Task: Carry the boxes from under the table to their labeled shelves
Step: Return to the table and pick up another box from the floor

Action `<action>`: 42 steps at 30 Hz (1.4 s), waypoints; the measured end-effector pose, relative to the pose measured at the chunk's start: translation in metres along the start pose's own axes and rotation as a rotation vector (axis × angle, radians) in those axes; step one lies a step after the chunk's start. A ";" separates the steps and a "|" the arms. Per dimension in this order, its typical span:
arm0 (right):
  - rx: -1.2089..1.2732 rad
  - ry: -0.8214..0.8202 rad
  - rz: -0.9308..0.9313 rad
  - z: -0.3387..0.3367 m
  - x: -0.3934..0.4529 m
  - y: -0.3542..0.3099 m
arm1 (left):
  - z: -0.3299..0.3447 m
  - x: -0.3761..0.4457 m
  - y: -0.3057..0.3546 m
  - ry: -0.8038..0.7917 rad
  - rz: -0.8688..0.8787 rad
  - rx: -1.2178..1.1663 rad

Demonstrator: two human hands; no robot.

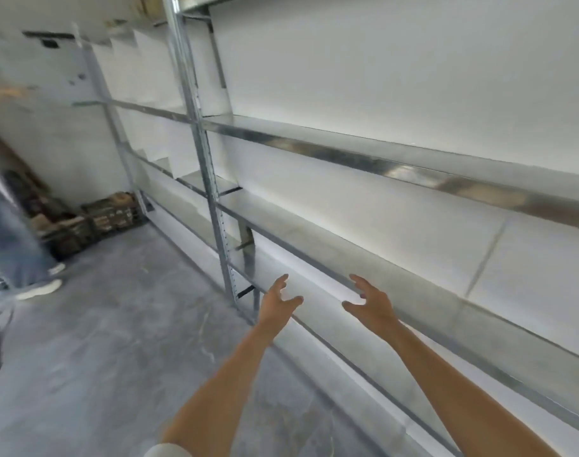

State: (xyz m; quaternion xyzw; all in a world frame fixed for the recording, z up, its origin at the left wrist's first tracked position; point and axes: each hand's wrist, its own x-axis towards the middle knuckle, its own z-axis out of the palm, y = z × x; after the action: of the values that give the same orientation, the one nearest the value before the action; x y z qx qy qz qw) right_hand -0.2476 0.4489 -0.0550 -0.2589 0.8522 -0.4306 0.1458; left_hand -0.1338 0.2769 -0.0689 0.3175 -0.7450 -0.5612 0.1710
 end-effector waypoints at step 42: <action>-0.340 -1.104 -0.929 0.800 0.182 -0.577 | -0.776 0.104 -0.268 1.112 -0.550 0.055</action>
State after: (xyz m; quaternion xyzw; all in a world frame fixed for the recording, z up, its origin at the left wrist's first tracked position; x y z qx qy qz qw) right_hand 0.1618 -0.4663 -0.0622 -0.7908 0.5124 -0.1171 0.3138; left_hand 0.3387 -0.4021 -0.0911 0.7468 -0.4495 -0.3160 0.3746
